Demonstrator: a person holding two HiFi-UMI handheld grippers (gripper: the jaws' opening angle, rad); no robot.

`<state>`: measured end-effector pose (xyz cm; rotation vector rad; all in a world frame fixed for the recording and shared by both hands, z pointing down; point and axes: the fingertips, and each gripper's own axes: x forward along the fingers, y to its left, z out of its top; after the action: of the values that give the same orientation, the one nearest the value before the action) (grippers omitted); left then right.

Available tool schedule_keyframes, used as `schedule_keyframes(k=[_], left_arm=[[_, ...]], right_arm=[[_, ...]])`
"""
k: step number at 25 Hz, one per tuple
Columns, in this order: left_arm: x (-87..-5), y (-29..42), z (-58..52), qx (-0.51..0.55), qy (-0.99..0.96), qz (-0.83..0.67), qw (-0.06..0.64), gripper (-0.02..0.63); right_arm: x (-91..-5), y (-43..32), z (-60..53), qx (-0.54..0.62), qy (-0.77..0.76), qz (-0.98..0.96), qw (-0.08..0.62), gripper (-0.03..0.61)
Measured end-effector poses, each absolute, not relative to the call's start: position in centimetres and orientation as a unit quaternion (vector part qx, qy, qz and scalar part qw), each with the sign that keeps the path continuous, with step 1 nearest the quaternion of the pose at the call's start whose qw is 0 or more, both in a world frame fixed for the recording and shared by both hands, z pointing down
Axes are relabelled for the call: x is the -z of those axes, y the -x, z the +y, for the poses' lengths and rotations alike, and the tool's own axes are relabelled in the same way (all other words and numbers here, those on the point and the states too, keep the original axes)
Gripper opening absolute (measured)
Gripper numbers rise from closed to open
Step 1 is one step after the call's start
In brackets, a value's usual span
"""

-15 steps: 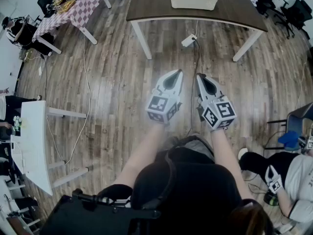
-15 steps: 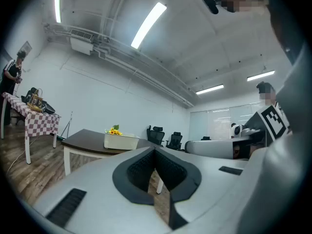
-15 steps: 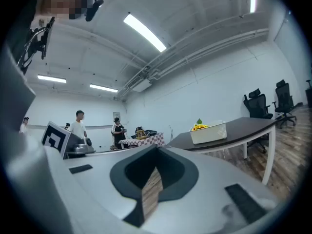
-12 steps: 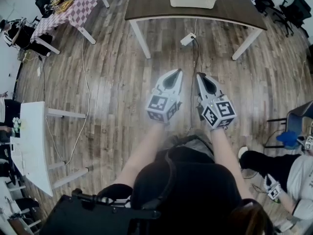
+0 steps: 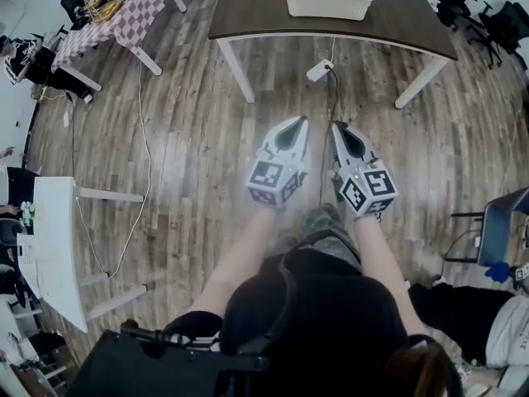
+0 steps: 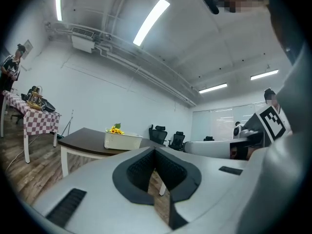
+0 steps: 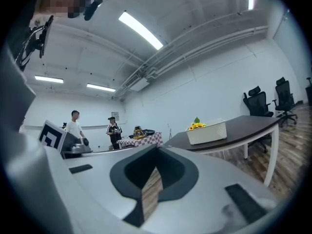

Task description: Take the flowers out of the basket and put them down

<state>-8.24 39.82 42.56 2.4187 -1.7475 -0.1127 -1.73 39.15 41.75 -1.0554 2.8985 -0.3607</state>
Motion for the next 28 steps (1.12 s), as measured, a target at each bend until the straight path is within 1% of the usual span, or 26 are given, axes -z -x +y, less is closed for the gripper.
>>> schedule_keyframes(k=[9,17,28], left_arm=[[-42.8,7.7,31.7,0.017,-0.807,-0.588,0.054,0.003],[-43.5,7.2,26.0,0.019,-0.795,-0.602,0.067,0.003],[-44.0,6.1,20.9,0.018,-0.777,-0.625,0.074,0.003]], right_arm=[[-41.8,1.8,30.6,0.095,0.323,0.942,0.003,0.002],[-42.8,-0.4,24.4,0.104,0.322,0.941,-0.009,0.003],[-43.0,-1.7,19.1,0.114,0.298,0.948,-0.008,0.003]])
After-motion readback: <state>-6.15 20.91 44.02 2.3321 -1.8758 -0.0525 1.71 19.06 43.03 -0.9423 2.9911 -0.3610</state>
